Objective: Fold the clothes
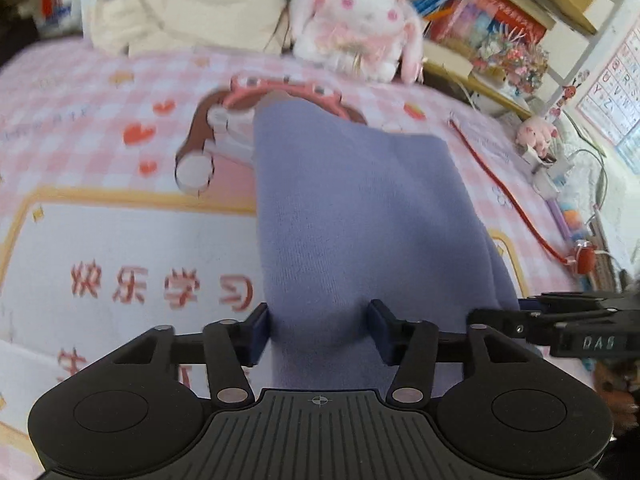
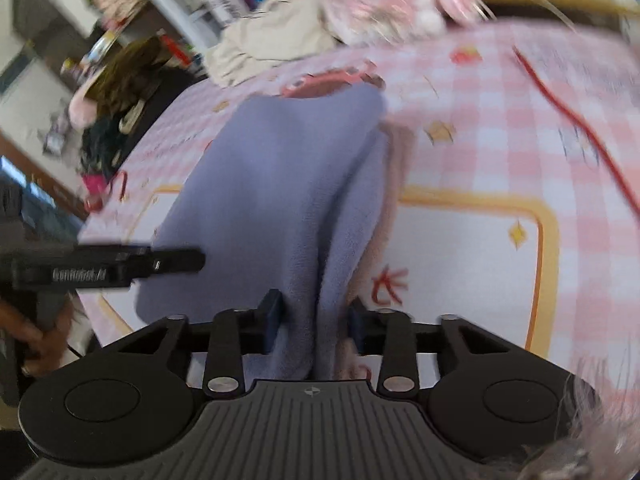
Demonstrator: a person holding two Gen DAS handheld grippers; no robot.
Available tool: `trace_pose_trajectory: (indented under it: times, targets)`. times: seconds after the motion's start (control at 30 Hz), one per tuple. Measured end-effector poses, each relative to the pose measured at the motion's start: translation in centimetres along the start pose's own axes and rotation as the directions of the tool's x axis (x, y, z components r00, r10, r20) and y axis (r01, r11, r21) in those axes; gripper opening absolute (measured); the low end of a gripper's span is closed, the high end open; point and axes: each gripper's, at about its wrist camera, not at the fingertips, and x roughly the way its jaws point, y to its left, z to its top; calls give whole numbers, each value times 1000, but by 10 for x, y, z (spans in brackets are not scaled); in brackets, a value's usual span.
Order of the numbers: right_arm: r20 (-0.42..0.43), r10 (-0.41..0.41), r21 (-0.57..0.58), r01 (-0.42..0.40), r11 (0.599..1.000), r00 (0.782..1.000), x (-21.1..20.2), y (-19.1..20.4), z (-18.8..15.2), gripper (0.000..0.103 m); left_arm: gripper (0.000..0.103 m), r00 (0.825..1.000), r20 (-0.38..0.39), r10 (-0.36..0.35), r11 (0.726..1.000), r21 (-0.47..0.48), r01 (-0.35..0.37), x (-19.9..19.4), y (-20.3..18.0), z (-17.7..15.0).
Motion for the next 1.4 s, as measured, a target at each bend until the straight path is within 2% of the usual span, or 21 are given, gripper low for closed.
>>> trace_pose_trajectory:
  times: [0.03,0.07,0.13,0.27,0.3,0.33,0.37,0.53,0.6,0.7,0.93,1.23,1.4]
  targets:
    - [5,3,43,-4,999,1000,0,-5,0,59,66,1000,-15,-10,1000,-11,10,0,5,0]
    - [10,7,86,-8,996,1000,0,-10,1,64,68,1000,-17,-27,999,-31,26,3,8,1]
    - [12,18,160,-19,987,1000,2,-18,3,65,72,998,-17,-60,996,-73,59,8,14,2]
    - [37,-5,128,0,992,999,3,-8,2,66,74,992,-13,-126,980,-155,123,19,27,4]
    - [45,-13,113,7,994,999,4,-4,2,63,74,990,-11,-142,975,-175,138,22,30,4]
    - [53,-20,99,15,995,998,4,-1,1,60,69,987,-9,-159,969,-195,154,25,34,5]
    - [62,-27,84,22,996,998,4,3,1,47,65,985,-7,-175,962,-216,169,27,37,5]
    - [105,-62,12,61,998,993,4,20,-2,36,44,985,8,-173,980,-99,173,21,23,4]
    - [123,-75,-16,78,997,990,4,26,-3,30,42,987,27,-158,987,-21,158,12,13,4]
    - [156,-92,-57,102,993,984,4,36,-3,28,42,989,69,-134,989,72,129,4,2,6]
    - [289,-96,-122,136,983,953,-4,55,9,28,42,973,158,-171,984,81,160,-10,14,32]
    - [318,-107,-183,172,968,942,23,77,55,28,42,961,218,-169,984,92,152,-5,47,75]
    - [314,-117,-199,185,962,942,52,90,85,28,42,958,232,-167,986,59,157,7,80,96]
